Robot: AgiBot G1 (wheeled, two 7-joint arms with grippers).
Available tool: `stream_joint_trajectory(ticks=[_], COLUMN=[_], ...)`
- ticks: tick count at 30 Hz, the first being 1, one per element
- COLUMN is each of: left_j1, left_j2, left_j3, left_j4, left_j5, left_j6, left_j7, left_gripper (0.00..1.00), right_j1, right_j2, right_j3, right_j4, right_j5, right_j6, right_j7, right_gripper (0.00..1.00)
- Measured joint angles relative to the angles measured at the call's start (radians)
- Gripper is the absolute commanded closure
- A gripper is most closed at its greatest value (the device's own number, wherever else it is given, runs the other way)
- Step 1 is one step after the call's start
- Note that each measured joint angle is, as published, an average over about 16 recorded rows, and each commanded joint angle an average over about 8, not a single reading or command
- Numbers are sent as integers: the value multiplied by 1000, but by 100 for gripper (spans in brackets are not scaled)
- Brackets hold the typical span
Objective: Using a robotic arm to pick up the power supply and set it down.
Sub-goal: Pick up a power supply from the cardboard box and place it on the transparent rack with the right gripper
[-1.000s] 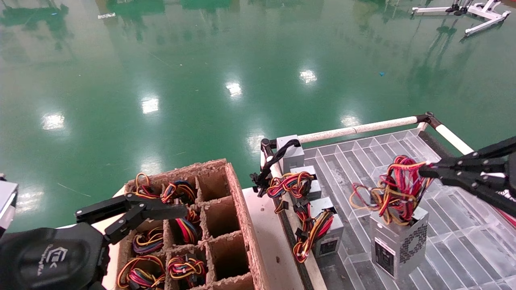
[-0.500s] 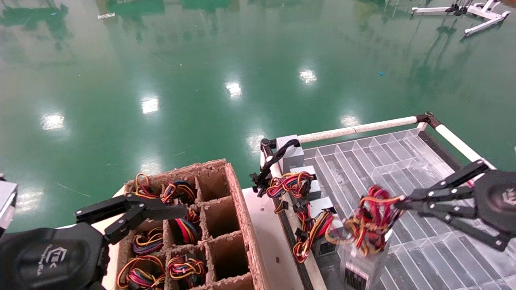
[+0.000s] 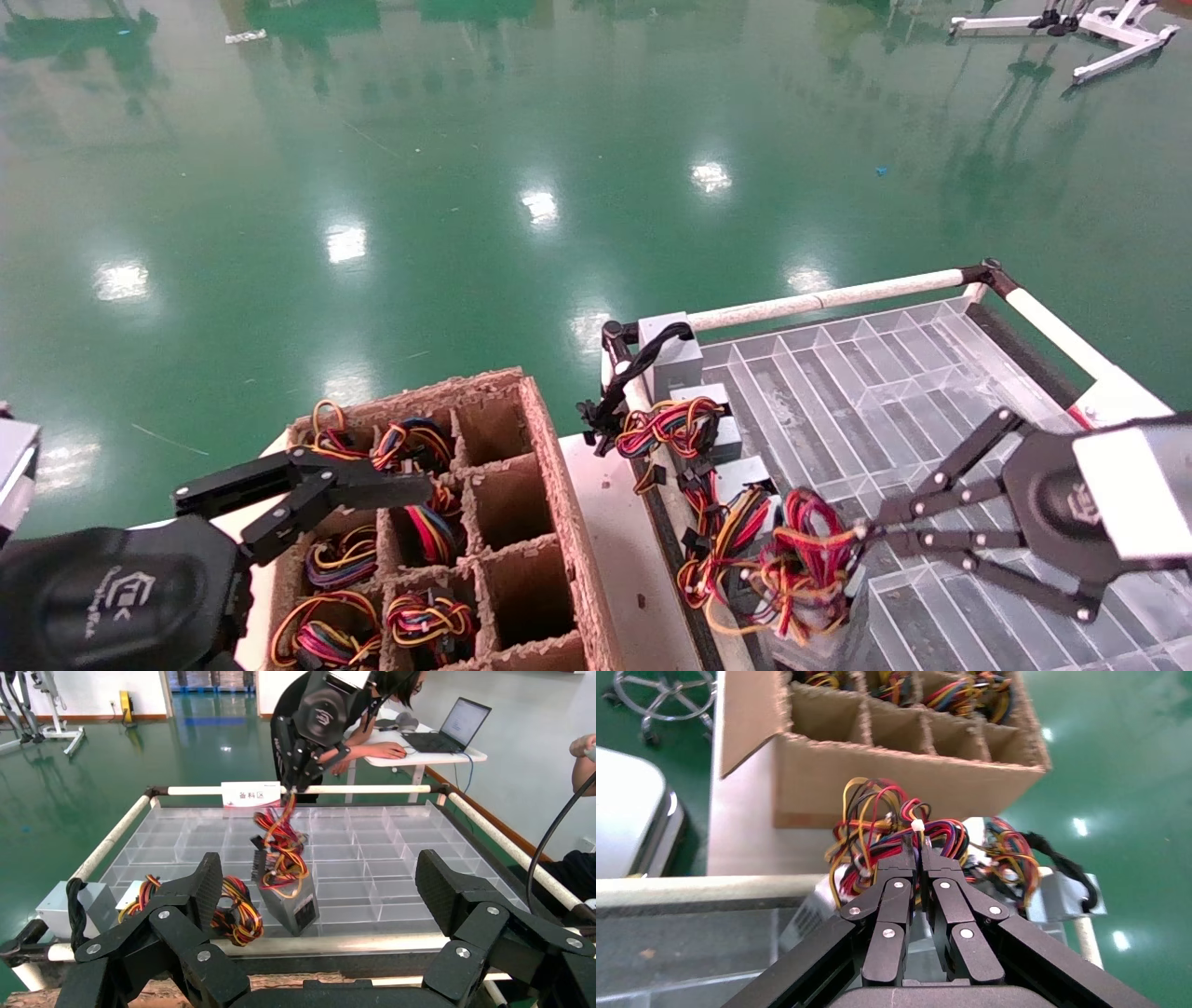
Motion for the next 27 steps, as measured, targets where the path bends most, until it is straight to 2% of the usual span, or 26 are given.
stream_joint_trajectory(ticks=[16, 27], left_j1=[0, 0], left_j2=[0, -1], left_j3=[1, 2], left_j4=[0, 0], left_j5=[-1, -1], left_j6=[0, -1], left_j7=[0, 1], left_gripper=[0, 0], right_j1=[96, 115], right_j2=[-13, -17], right_j3=[-178, -290], right_j4=[84, 52], right_j5=[68, 160], right_j6=[-4, 0], right_j7=[-220, -351], right_gripper=[100, 100])
